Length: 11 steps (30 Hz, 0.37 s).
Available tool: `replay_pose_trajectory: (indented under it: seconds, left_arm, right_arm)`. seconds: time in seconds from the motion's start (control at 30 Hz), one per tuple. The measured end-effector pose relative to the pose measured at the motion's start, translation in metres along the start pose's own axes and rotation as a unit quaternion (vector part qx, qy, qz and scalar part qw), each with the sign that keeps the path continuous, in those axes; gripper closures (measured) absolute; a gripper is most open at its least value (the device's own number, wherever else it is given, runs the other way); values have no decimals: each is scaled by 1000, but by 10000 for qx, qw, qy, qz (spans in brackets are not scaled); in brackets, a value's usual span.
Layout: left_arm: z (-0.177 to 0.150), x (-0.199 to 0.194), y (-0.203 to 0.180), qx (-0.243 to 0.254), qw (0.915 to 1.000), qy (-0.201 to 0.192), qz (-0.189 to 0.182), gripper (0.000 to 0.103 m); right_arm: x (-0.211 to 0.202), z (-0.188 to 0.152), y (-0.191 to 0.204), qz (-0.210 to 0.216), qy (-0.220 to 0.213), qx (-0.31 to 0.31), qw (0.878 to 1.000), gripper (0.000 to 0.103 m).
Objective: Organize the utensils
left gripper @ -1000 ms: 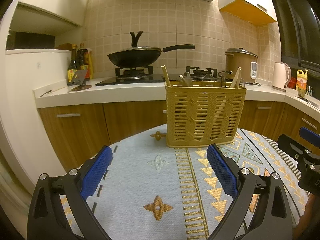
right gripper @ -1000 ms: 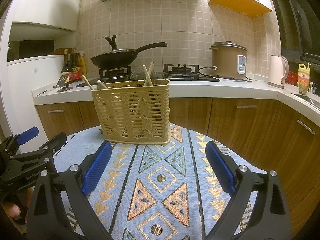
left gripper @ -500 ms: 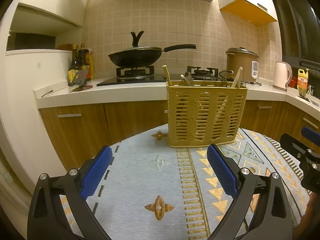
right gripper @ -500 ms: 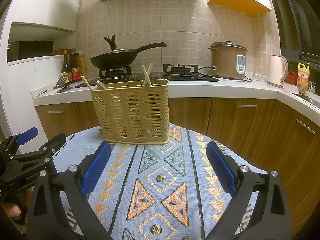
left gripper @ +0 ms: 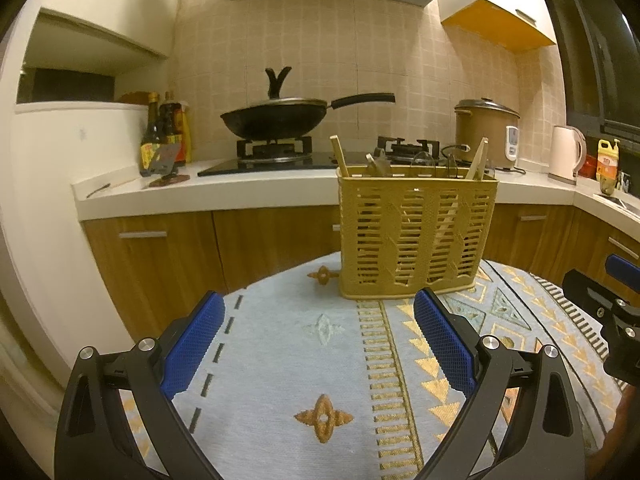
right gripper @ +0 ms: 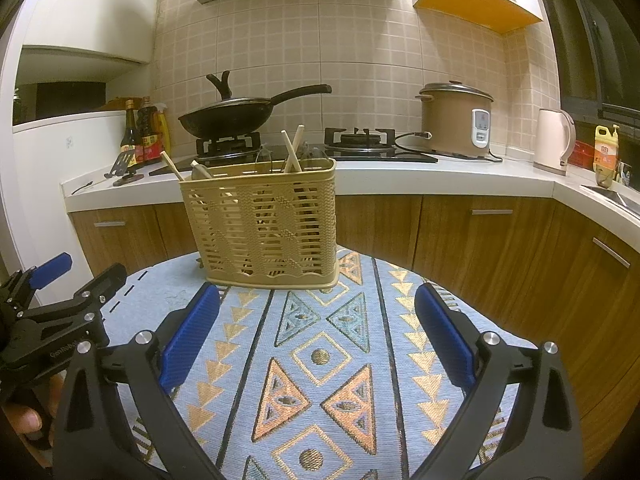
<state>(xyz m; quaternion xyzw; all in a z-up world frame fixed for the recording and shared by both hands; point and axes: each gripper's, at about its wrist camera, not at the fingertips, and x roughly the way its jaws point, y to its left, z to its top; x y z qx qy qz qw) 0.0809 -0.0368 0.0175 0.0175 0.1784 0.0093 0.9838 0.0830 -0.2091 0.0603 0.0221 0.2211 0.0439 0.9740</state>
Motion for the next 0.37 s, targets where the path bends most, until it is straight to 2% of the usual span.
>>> replay_pose_trajectory:
  seconds: [0.2,0.37]
  left_arm:
    - [2,5,7,-202,9996,202,-55,8]
    - [2,6,7,-194,9996,201,-57,8]
  right_arm:
    - [0,0,0,-21,7,7,10000,9]
    - [0,0,-1,-24,17,0,10000,9]
